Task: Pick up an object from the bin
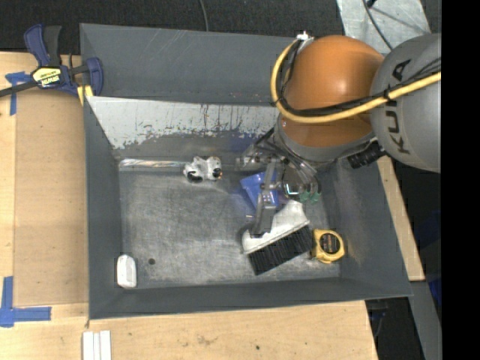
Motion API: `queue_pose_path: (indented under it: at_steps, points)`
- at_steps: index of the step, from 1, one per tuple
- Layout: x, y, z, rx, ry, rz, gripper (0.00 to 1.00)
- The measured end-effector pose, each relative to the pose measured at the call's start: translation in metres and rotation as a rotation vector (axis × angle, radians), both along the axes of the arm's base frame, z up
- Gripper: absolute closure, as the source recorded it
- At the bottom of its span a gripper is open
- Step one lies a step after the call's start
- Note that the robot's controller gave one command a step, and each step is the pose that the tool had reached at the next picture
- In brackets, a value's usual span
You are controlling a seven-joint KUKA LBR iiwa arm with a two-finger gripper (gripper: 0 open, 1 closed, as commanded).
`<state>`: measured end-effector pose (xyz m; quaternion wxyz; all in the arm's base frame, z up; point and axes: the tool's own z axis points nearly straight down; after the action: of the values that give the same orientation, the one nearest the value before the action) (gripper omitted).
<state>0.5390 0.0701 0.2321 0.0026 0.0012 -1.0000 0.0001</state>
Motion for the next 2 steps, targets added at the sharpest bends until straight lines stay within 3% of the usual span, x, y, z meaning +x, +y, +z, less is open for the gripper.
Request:
queue_pose_path:
  at_steps: [1,2]
  points:
    - [0.002,0.0,0.004,0.001,-0.009,-0.002,0.0]
    - [-0.002,-0.033,-0.033,0.003,-0.018,-0.001,0.0]
